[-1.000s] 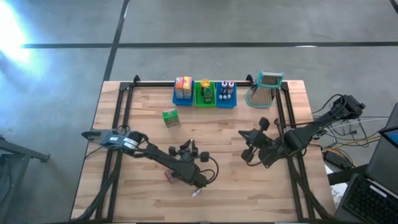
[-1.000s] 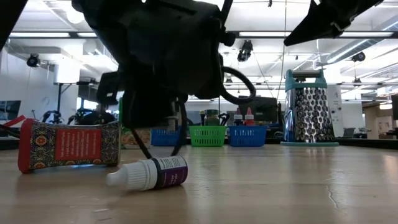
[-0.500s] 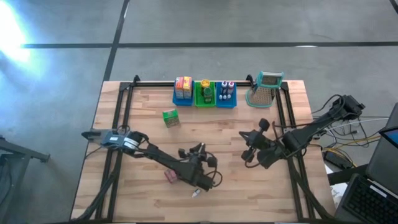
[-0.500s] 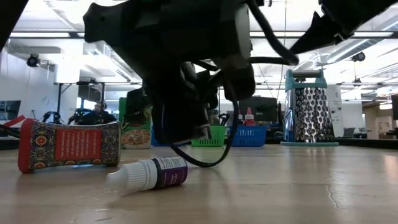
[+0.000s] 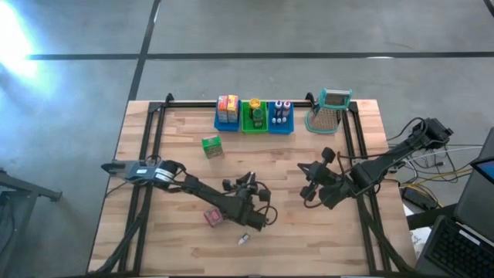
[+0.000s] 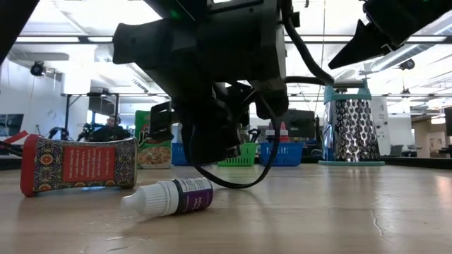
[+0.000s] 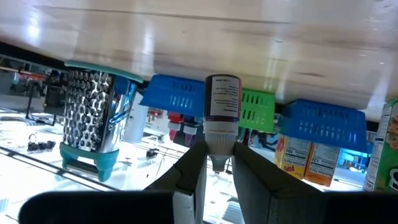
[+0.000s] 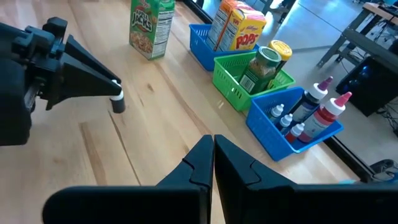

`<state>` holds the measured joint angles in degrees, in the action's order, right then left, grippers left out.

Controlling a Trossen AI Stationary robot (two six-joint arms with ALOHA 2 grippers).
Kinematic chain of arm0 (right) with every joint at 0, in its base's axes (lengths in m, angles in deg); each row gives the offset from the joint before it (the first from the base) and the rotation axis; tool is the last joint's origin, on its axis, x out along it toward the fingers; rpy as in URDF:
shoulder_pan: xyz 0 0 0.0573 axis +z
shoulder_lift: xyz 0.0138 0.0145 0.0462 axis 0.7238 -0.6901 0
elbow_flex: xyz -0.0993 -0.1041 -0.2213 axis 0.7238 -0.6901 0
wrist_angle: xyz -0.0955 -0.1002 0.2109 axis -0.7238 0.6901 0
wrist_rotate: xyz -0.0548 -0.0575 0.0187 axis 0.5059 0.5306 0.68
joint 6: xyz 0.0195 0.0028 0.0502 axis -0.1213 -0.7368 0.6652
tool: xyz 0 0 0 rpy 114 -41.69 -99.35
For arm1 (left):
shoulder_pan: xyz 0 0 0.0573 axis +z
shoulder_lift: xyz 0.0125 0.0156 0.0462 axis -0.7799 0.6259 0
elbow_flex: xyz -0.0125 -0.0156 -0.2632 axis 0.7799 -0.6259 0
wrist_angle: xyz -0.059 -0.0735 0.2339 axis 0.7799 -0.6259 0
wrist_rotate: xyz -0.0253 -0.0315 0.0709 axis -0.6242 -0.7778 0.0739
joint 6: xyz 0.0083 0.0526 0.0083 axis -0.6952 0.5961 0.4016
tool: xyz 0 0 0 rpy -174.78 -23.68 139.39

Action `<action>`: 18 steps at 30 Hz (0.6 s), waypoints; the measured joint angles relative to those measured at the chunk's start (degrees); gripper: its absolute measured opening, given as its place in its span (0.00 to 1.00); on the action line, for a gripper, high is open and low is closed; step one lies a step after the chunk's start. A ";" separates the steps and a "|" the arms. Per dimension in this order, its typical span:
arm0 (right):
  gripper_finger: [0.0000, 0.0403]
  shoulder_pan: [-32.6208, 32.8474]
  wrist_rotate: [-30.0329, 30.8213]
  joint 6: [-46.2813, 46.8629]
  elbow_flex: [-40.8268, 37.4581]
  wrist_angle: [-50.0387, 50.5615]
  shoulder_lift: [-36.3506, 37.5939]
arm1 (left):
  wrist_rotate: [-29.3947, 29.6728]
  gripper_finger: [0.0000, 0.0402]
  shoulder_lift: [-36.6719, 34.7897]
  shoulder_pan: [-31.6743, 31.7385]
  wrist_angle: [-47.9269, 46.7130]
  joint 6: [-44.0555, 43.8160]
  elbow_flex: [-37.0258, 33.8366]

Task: Pick & Place Kitchen Items
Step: Put the small red food coloring bottle into the right blue bin

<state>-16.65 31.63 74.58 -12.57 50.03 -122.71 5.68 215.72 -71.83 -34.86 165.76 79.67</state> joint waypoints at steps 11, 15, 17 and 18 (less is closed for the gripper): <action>0.02 0.00 0.00 0.06 0.00 -0.09 0.00 | -0.42 0.18 0.00 -0.09 1.27 2.12 -1.29; 0.02 0.00 0.00 0.06 0.00 -0.09 0.00 | -0.38 0.18 0.00 -0.09 3.84 3.28 -2.53; 0.02 0.00 0.00 0.06 0.00 -0.14 0.00 | -0.36 0.18 0.00 -0.09 5.58 3.97 -3.29; 0.02 0.00 0.00 0.06 0.00 -0.15 0.00 | -0.40 0.18 0.00 -0.09 6.03 4.40 -3.68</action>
<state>-16.65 31.63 74.65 -12.57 49.89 -122.71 5.28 215.72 -71.92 -28.82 170.17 75.99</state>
